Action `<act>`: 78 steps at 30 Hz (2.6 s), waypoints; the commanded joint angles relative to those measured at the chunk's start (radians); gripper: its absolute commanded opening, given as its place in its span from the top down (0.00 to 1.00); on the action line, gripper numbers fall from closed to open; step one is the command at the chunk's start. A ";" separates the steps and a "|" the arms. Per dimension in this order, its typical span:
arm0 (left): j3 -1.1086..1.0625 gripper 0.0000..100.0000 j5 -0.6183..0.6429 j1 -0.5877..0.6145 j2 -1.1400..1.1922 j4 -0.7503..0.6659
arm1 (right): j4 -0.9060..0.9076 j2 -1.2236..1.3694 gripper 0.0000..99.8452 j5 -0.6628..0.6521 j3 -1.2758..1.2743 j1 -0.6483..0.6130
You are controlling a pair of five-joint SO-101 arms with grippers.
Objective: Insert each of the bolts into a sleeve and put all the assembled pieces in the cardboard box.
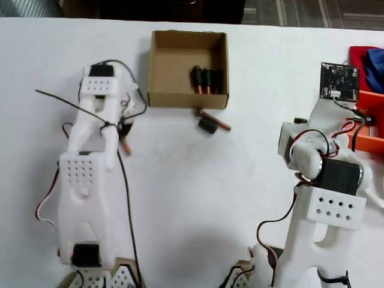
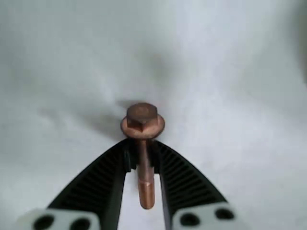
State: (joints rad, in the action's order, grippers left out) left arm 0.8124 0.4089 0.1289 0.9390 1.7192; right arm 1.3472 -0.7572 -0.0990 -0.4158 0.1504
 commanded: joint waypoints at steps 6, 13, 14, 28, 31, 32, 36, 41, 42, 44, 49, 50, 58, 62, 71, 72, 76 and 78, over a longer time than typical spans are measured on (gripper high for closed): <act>0.082 0.97 -0.582 0.006 0.002 0.038 | -0.021 -0.021 0.98 0.008 0.003 -0.007; 0.093 0.86 -0.575 0.006 0.046 0.015 | -0.018 -0.019 0.98 0.008 0.003 -0.007; 0.093 0.83 -0.575 0.006 0.048 0.015 | -0.018 -0.019 0.98 0.008 0.003 -0.007; 0.091 0.85 -0.580 0.005 0.058 -0.057 | -0.018 -0.019 0.98 0.008 0.003 -0.007; 0.091 0.93 -0.580 0.005 0.058 -0.057 | -0.018 -0.019 0.98 0.008 0.003 -0.007; 0.091 0.96 -0.580 0.006 0.058 -0.057 | -0.018 -0.019 0.98 0.008 0.003 -0.005; 0.091 0.97 -0.582 0.006 0.058 -0.057 | -0.018 -0.019 0.98 0.008 0.003 -0.005; 0.104 0.97 -0.582 0.006 0.038 -0.046 | -0.016 -0.027 0.98 0.006 0.003 -0.005; 0.127 0.97 -0.582 0.006 0.026 -0.026 | -0.016 -0.027 0.98 0.003 0.003 -0.005; 0.194 0.97 -0.582 0.005 -0.011 0.040 | -0.016 -0.028 0.98 0.002 0.003 -0.004; 0.260 0.97 -0.580 0.008 -0.204 0.071 | -0.016 -0.028 0.98 0.000 0.003 -0.004; 0.245 0.97 -0.580 0.008 -0.258 0.072 | -0.016 -0.028 0.98 0.000 0.003 -0.004; -0.286 0.97 -0.578 -0.040 -0.856 0.066 | 0.004 -0.179 0.98 0.000 0.005 -0.010; -0.526 0.97 -0.575 -0.107 -1.135 0.038 | -0.002 -0.280 0.98 0.000 -0.029 -0.062; -0.785 0.97 -0.575 -0.115 -1.574 -0.078 | -0.107 -0.360 0.98 0.000 -0.242 -0.271; -0.826 0.97 -0.575 -0.115 -1.614 -0.097 | -0.107 -0.369 0.98 0.000 -0.244 -0.282; -1.000 0.97 -0.575 -0.115 -1.771 -0.207 | -0.110 -0.415 0.98 0.000 -0.270 -0.332; -1.087 0.97 -0.575 -0.115 -1.857 -0.285 | -0.137 -0.447 0.98 0.000 -0.296 -0.352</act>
State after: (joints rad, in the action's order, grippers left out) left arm -0.1895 -0.1649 0.0199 -0.7917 1.5367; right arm 1.2520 -1.1623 -0.0990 -0.7012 -0.1749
